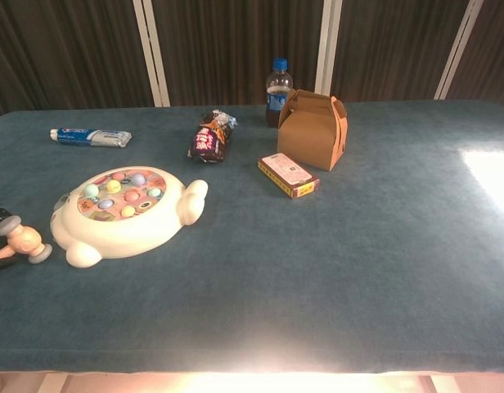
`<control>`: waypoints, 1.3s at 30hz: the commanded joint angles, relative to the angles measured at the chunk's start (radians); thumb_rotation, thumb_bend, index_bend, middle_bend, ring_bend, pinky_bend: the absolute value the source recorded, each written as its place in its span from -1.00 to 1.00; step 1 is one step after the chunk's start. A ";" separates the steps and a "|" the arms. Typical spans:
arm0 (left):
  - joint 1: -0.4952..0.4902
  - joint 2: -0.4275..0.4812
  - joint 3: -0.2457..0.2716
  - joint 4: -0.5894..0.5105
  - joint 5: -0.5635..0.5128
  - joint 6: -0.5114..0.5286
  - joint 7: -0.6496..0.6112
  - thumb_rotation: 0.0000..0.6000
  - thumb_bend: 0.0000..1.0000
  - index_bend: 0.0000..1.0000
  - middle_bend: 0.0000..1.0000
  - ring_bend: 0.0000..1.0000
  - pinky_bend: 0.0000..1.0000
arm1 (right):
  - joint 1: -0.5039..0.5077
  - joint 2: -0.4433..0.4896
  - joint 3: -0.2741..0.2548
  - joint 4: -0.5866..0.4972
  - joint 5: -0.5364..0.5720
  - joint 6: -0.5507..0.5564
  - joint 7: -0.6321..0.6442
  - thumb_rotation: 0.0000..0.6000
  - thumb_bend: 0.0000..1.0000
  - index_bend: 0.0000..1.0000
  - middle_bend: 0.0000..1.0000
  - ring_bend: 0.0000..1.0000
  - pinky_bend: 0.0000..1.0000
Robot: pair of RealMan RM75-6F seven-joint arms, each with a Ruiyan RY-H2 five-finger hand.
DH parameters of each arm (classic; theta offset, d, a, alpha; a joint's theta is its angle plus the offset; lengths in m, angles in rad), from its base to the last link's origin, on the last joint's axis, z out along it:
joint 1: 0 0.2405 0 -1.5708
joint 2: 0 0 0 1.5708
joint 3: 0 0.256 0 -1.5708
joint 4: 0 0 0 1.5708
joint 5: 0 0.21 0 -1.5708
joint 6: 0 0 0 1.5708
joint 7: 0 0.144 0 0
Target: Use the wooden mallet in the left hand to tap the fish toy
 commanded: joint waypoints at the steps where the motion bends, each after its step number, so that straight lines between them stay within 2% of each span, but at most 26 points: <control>1: 0.001 0.001 0.004 0.005 0.017 0.008 -0.006 1.00 -0.52 -0.15 -0.30 -0.53 -0.34 | 0.000 0.000 0.000 0.000 0.001 0.000 0.000 1.00 -0.52 -1.00 -1.00 -1.00 -1.00; 6: 0.008 0.000 0.011 0.013 0.048 0.036 -0.015 1.00 -0.64 -0.45 -0.54 -0.73 -0.36 | -0.001 0.000 -0.001 0.000 -0.001 0.000 0.001 1.00 -0.52 -1.00 -1.00 -1.00 -1.00; 21: 0.032 0.019 0.046 -0.014 0.141 0.125 -0.030 1.00 -0.77 -0.61 -0.71 -0.83 -0.45 | -0.001 -0.002 0.000 -0.001 0.001 -0.001 -0.004 1.00 -0.52 -1.00 -1.00 -1.00 -1.00; 23: 0.042 0.045 0.058 -0.044 0.169 0.147 -0.052 1.00 -0.78 -0.66 -0.81 -0.89 -0.48 | -0.003 -0.002 0.000 0.000 0.001 0.001 -0.004 1.00 -0.52 -1.00 -1.00 -1.00 -1.00; 25: 0.060 0.081 0.074 -0.072 0.215 0.203 -0.059 1.00 -0.80 -0.75 -0.94 -0.97 -0.54 | -0.006 0.000 0.001 0.001 0.003 0.008 -0.001 1.00 -0.52 -1.00 -1.00 -1.00 -1.00; 26: 0.080 0.104 0.084 -0.080 0.255 0.271 -0.045 1.00 -0.81 -0.81 -0.98 -0.99 -0.59 | -0.009 0.002 0.002 0.003 0.007 0.013 0.001 1.00 -0.52 -1.00 -1.00 -1.00 -1.00; 30: 0.107 0.135 0.095 -0.089 0.298 0.353 -0.023 1.00 -0.81 -0.93 -1.00 -1.00 -0.69 | -0.014 0.002 0.006 0.006 0.016 0.020 0.002 1.00 -0.52 -1.00 -1.00 -1.00 -1.00; 31: 0.128 0.160 0.098 -0.093 0.320 0.412 0.006 1.00 -0.81 -0.96 -1.00 -1.00 -0.73 | -0.020 0.002 0.011 0.008 0.029 0.027 0.001 1.00 -0.52 -1.00 -1.00 -1.00 -1.00; 32: 0.197 0.232 0.120 -0.122 0.332 0.512 0.085 1.00 -0.81 -0.99 -1.00 -1.00 -0.76 | -0.040 -0.005 0.034 0.014 0.085 0.047 -0.015 1.00 -0.52 -1.00 -1.00 -1.00 -1.00; 34: 0.267 0.298 0.154 -0.224 0.348 0.602 0.164 1.00 -0.81 -1.00 -1.00 -1.00 -0.79 | -0.060 -0.028 0.055 0.012 0.128 0.063 -0.060 1.00 -0.52 -1.00 -1.00 -1.00 -1.00; 37: 0.317 0.288 0.178 -0.245 0.382 0.679 0.196 1.00 -0.81 -1.00 -1.00 -1.00 -0.79 | -0.078 -0.050 0.073 0.011 0.167 0.075 -0.098 1.00 -0.52 -1.00 -1.00 -1.00 -1.00; 39: 0.324 0.281 0.193 -0.230 0.400 0.680 0.206 1.00 -0.81 -1.00 -1.00 -1.00 -0.79 | -0.082 -0.054 0.076 0.012 0.177 0.075 -0.100 1.00 -0.52 -1.00 -1.00 -1.00 -1.00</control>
